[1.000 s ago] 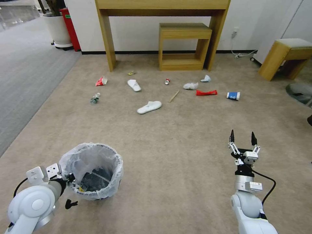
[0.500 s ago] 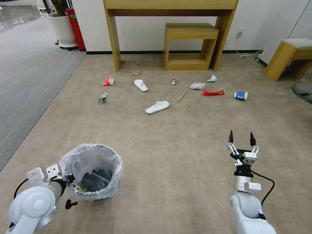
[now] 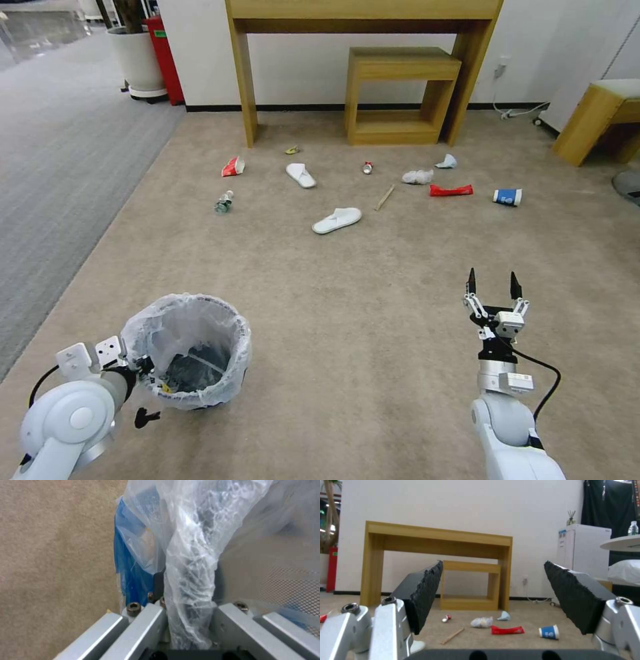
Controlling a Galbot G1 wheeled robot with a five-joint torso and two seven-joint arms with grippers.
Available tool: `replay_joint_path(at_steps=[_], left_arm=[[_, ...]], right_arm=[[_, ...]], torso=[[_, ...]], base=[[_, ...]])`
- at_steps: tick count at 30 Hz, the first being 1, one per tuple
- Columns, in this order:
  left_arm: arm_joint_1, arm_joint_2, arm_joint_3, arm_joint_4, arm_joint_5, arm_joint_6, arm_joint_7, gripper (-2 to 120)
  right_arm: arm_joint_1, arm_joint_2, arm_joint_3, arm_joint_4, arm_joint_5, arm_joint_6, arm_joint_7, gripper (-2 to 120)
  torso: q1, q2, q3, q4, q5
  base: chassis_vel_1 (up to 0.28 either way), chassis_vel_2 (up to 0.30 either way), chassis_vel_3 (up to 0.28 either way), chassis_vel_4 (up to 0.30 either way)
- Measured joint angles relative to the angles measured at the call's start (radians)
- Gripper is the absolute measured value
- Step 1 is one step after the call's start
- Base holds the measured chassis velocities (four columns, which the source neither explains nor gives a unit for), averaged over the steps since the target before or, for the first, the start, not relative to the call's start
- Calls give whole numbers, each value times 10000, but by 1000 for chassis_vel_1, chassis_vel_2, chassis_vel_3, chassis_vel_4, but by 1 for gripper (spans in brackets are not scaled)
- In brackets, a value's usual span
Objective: Pick up the trash bin and place the garbage on the floor into it.
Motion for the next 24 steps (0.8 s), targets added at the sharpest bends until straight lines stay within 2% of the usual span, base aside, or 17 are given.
replay_joint_path(at_steps=[8, 14, 24], left_arm=[[-9, -5, 2, 11, 0, -9, 10, 0], [10, -4, 2, 28, 29, -20, 49, 0], [26, 2, -12, 15, 42, -32, 67, 0]], right_arm=[[-1, 25, -8, -9, -1, 21, -51, 79], [13, 43, -8, -36, -38, 42, -79, 72], [3, 48, -6, -9, -47, 52, -92, 71]], torso=[[0, 0, 0, 0, 0], [0, 0, 0, 1, 0], [0, 0, 0, 0, 0]], base=[[117, 124, -117, -128], [120, 108, -112, -102], [102, 95, -102, -102]])
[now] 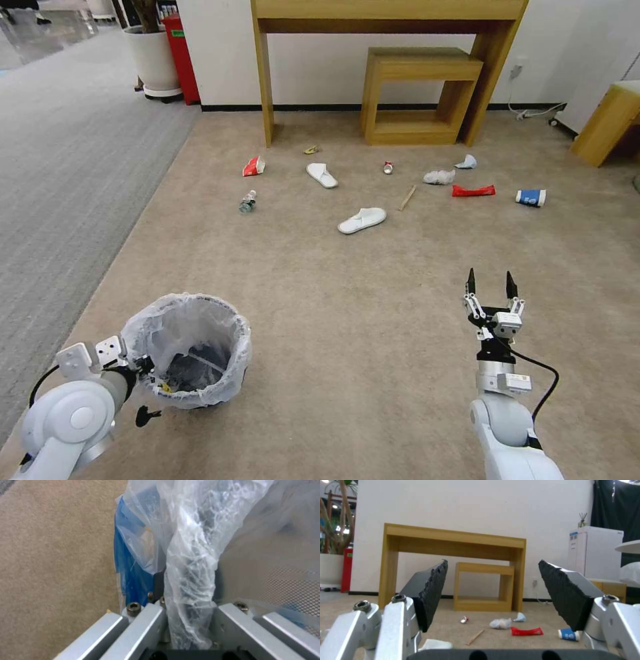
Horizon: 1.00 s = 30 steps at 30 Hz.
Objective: Pick up the trash bin and place the garbage on the floor into it.
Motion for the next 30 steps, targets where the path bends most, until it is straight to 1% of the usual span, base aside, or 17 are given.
replay_joint_path(at_steps=[2, 3, 5, 6, 7, 8, 9, 14, 30], left_arm=[[9, -11, -1, -2, 9, -1, 6, 0], [14, -16, -5, -6, 18, -2, 14, 0], [34, -31, -13, -8, 67, -10, 48, 0], [34, -31, -13, -8, 67, -10, 48, 0], [40, -35, -18, -9, 87, -15, 55, 0], [48, -41, -18, -9, 104, -16, 61, 0], [51, -45, -18, -8, 121, -17, 70, 0], [62, -62, -18, -15, 166, -30, 117, 0], [154, -87, -33, -60, 372, -98, 222, 0]], right_arm=[[-8, 1, -1, 5, 0, 2, -7, 73], [-13, 1, -1, 10, 1, 3, -19, 76], [-25, 1, -1, 22, 1, 28, -73, 87], [-25, 1, -1, 22, 1, 28, -73, 87], [-31, 2, -1, 22, 1, 41, -102, 90], [-32, 1, -1, 22, 4, 61, -133, 96], [-32, 1, -1, 23, 13, 80, -147, 97], [-35, -12, -1, 27, 35, 93, -158, 100], [-48, -53, -3, 79, 28, 92, -195, 100]], torso=[[0, 0, 0, -1, 2], [0, 0, -1, -1, 1], [0, 0, 0, 0, 0], [0, 0, 0, 0, 0], [1, 0, 0, 2, 0], [0, 0, 0, 2, 0], [0, 0, 0, 2, -1], [0, 0, 0, -1, 1], [-1, 0, -1, 0, 1]], base=[[92, 118, -121, -99], [90, 124, -101, -129], [90, 102, -97, -88], [87, 82, -93, -88], [87, 82, -61, -74], [52, 56, -61, -49], [52, 16, -35, -49], [10, 3, -7, -10], [-6, 3, 3, -6]])
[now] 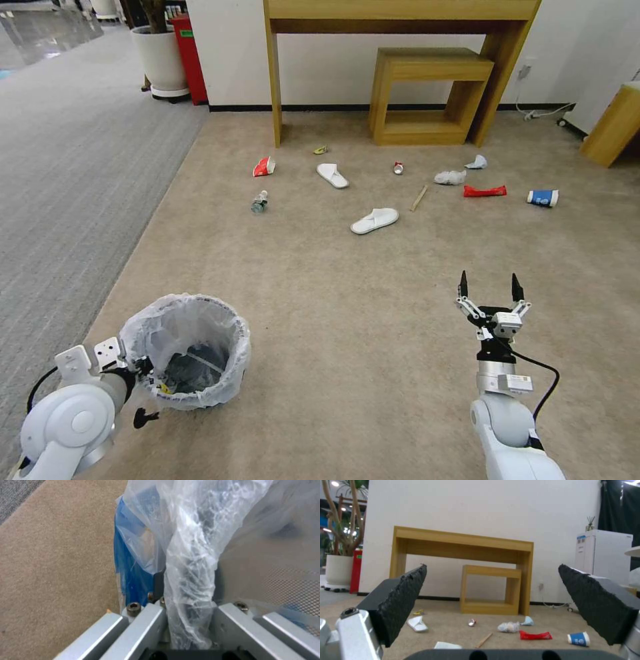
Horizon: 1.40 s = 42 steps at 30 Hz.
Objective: Pick up the trash bin and place the garbage on the floor into it.
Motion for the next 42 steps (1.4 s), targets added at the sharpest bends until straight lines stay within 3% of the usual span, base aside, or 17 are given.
replay_joint_path(at_steps=[42], left_arm=[[-19, -79, 23, 96, 225, -82, 149, 0]], right_arm=[[23, 23, -1, -135, -17, 50, -126, 100]], torso=[[1, 0, 1, -1, -1]], base=[[-81, 85, 79, -87]])
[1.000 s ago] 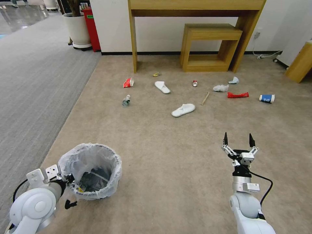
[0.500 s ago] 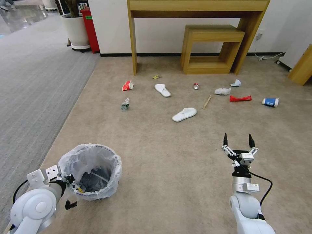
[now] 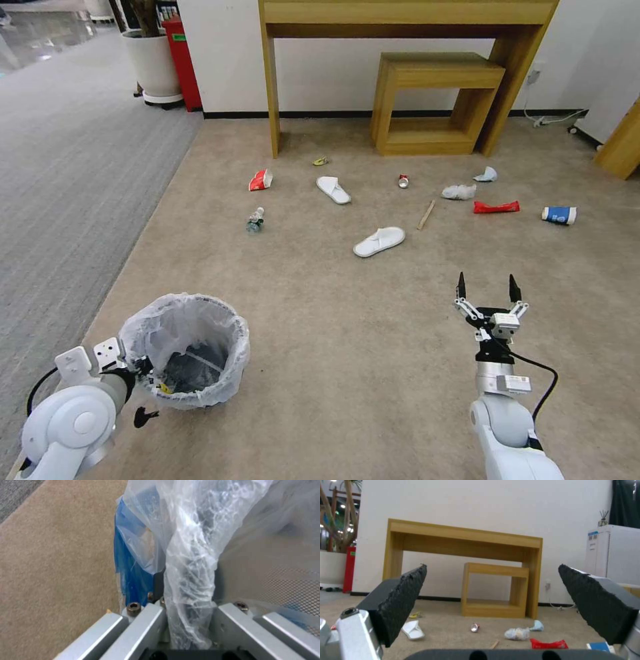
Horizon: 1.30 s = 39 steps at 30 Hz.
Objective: Pick up the trash bin and place the garbage on the floor into it.
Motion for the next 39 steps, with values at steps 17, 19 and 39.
replay_joint_path(at_steps=[17, 19, 39], left_arm=[[16, -5, -1, -1, 60, -28, 30, 0], [21, -10, -1, -6, 69, -28, 37, 0], [74, -12, -28, -81, 139, -63, 69, 0]], right_arm=[[-14, 5, 5, 23, -5, -2, -36, 100], [-17, 6, 5, 26, -6, -1, -38, 100], [-59, -2, 12, 122, -30, -9, -49, 100]], torso=[[0, 0, 0, -1, -1], [-1, 0, 0, -1, 1], [0, 0, 0, -1, -1]], base=[[-93, 86, 86, -89], [-82, 79, 85, -87], [-120, 114, 115, -115]])
